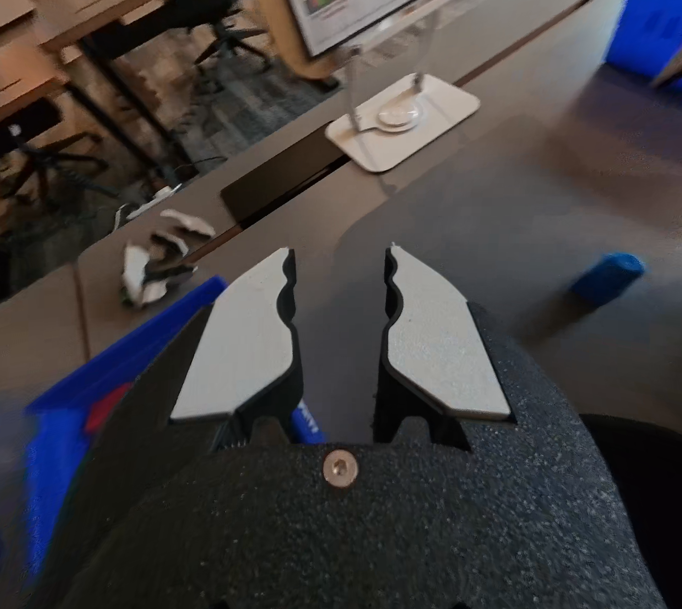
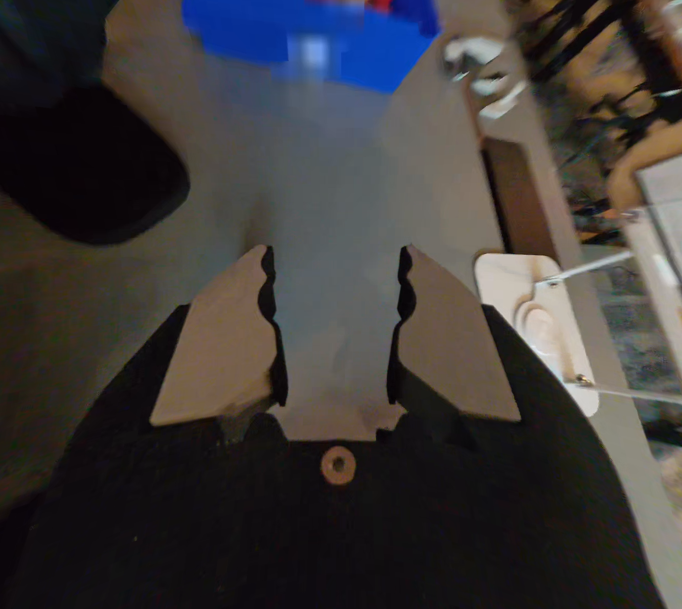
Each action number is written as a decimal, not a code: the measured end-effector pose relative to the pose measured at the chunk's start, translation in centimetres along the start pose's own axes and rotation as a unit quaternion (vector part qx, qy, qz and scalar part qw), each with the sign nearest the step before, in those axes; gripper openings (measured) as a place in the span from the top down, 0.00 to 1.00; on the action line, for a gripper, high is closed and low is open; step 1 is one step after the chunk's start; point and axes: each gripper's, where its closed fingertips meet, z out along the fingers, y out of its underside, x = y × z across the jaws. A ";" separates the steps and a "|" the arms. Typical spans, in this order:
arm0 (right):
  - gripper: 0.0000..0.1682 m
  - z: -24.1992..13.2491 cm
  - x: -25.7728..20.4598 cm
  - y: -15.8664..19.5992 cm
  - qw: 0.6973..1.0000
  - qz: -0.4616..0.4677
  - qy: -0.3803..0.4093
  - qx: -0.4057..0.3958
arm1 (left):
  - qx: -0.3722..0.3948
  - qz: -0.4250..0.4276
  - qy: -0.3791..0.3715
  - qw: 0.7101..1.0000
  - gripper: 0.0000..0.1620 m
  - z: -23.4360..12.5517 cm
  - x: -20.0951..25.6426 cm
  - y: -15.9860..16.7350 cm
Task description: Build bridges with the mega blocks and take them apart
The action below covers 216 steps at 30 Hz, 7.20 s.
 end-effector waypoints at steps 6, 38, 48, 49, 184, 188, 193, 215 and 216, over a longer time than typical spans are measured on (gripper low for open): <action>0.62 -5.7 4.1 -0.8 0.988 0.071 0.078 0.114 | -0.067 -0.071 -0.141 0.985 0.71 -4.3 -6.6 5.6; 0.61 -7.3 5.7 1.2 0.986 0.066 0.136 0.074 | -0.282 -0.246 -0.227 0.899 0.78 0.3 -12.2 20.3; 0.61 -6.1 4.9 0.9 0.990 0.047 0.118 0.063 | -0.135 -0.209 -0.197 0.948 0.82 -1.3 -11.6 12.9; 0.62 -5.9 4.7 0.8 0.991 0.041 0.115 0.063 | -0.110 -0.198 -0.179 0.957 0.82 -1.2 -11.0 11.5; 0.84 3.7 -6.9 10.2 0.986 0.056 -0.131 0.081 | 0.186 0.086 0.245 0.948 0.72 1.1 11.6 -7.3; 0.84 3.9 -6.9 10.3 0.986 0.058 -0.134 0.082 | 0.183 0.086 0.241 0.949 0.73 1.2 11.4 -7.2; 0.84 4.0 -6.9 10.4 0.986 0.061 -0.134 0.082 | 0.182 0.087 0.239 0.950 0.73 1.3 11.4 -7.2; 0.81 4.3 -7.1 10.3 0.984 0.061 -0.139 0.091 | 0.180 0.086 0.231 0.952 0.73 1.2 11.0 -7.1; 0.82 4.3 -7.1 10.3 0.984 0.061 -0.137 0.091 | 0.180 0.087 0.231 0.952 0.73 1.2 11.0 -7.1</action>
